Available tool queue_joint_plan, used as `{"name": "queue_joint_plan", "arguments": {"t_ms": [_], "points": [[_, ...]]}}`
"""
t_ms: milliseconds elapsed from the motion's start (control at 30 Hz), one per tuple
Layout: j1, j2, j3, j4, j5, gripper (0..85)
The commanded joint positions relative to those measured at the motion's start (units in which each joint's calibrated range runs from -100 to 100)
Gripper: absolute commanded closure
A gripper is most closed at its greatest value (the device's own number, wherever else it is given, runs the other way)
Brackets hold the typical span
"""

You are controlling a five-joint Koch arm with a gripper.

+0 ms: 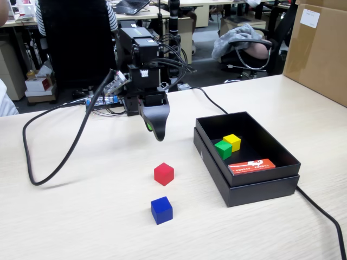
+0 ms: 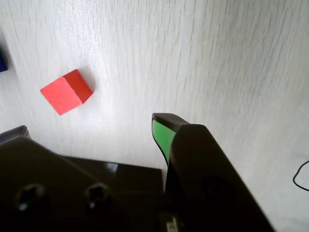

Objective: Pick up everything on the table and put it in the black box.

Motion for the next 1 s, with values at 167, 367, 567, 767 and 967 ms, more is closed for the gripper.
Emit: {"name": "queue_joint_plan", "arguments": {"t_ms": [167,367,567,767,967], "points": [[0.1,12.8,17.8,1.0,0.0,36.3],[0.0,30.6,28.4,0.9,0.1,36.7],[0.1,37.4,31.4,0.9,0.4,36.7],[0.1,42.3,33.2,0.9,0.3,38.0],[0.0,44.5,33.2,0.9,0.0,51.7]]}}
